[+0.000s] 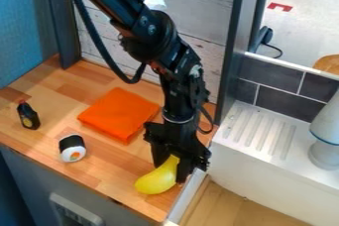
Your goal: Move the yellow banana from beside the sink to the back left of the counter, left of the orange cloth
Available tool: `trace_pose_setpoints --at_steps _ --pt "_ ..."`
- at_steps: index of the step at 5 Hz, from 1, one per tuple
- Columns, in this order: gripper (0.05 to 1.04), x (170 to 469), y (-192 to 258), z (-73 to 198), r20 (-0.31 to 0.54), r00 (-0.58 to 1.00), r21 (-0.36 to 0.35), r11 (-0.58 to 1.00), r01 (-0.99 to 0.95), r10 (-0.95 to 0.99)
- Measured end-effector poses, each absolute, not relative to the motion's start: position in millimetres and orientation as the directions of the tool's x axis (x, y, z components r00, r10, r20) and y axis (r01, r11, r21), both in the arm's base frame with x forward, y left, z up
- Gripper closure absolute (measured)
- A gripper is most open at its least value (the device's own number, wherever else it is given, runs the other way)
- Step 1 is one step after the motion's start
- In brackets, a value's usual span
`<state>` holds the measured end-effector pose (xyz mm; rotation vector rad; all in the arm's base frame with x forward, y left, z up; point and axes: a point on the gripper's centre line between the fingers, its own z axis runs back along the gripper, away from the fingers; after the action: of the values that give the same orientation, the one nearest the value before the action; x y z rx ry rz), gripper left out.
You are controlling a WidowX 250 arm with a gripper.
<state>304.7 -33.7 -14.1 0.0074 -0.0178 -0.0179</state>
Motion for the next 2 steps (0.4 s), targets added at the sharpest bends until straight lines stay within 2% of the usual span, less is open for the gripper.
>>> trace_pose_setpoints --at_steps 1,2 --pt "0.486 296 -19 -10 -0.013 1.000 0.007 1.000 0.001 0.000" --pt "0.486 292 9 24 0.040 0.999 0.050 0.998 -0.025 0.023"
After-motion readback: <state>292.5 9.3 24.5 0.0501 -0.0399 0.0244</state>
